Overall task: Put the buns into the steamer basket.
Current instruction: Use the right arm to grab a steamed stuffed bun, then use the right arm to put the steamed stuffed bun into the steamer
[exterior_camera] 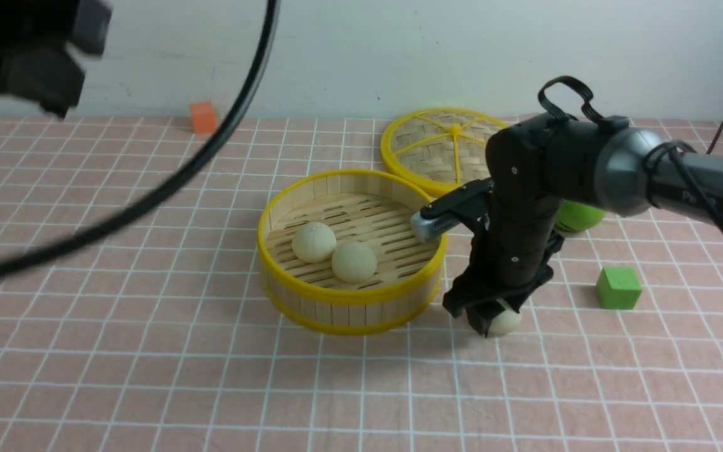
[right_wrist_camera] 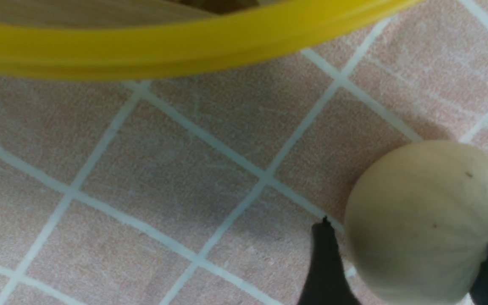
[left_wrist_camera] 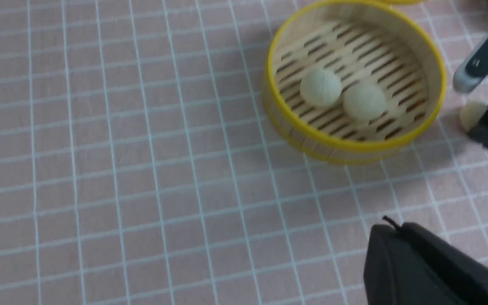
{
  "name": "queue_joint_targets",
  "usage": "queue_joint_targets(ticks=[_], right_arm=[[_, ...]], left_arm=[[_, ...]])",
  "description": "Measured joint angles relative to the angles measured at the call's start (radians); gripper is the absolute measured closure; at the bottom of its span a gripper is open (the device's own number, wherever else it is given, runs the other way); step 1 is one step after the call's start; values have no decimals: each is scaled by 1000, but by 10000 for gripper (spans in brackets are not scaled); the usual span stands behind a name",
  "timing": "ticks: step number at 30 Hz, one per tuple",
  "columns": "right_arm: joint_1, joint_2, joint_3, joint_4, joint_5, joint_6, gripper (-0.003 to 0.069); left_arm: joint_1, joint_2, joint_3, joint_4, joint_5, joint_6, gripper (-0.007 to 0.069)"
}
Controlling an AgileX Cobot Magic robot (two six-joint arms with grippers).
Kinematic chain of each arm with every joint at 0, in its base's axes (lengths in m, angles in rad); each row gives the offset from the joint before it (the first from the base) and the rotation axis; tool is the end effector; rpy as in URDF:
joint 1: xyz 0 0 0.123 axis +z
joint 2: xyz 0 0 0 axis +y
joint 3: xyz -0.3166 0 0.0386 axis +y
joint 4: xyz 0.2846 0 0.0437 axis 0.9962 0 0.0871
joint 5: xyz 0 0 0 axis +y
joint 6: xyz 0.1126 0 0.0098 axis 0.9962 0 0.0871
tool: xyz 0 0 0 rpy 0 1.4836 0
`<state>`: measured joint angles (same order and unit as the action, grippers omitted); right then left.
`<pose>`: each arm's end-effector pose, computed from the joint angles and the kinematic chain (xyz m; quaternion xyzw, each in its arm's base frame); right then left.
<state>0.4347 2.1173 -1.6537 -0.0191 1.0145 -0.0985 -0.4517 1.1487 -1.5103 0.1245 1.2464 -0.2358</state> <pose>0.4468 0.2055 0.1741 -0.2665 0.9596 0.0066 0.0900 0.2171 -0.0905 0.4890 0.0958 0.9194 -0.0684 0.3752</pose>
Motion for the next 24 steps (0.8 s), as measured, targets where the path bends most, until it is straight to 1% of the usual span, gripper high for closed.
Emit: queue_joint_targets(ticks=[1, 3, 7, 9, 13, 17, 19, 24], right_arm=[[0, -1, 0, 0, 1, -8, 282], [0, -8, -1, 0, 7, -23, 369], [0, -24, -31, 0, 34, -31, 589], [1, -40, -65, 4, 52, -31, 639], [24, -71, -176, 2, 67, -31, 642], [55, -70, -280, 3, 48, -31, 642], [77, -51, -329, 5, -3, -31, 642], [85, 33, -348, 3, -141, -32, 635]], left_arm=[[0, -38, 56, 0, 0, -7, 638], [0, -114, 166, 0, 0, -30, 638], [0, -259, 350, 0, -1, -80, 638], [0, -317, 421, 0, -13, -99, 638], [0, -443, 529, 0, -60, -134, 638], [0, -506, 580, 0, -104, -146, 638], [0, -535, 600, 0, -126, -149, 638], [0, -561, 639, 0, -140, -151, 638]])
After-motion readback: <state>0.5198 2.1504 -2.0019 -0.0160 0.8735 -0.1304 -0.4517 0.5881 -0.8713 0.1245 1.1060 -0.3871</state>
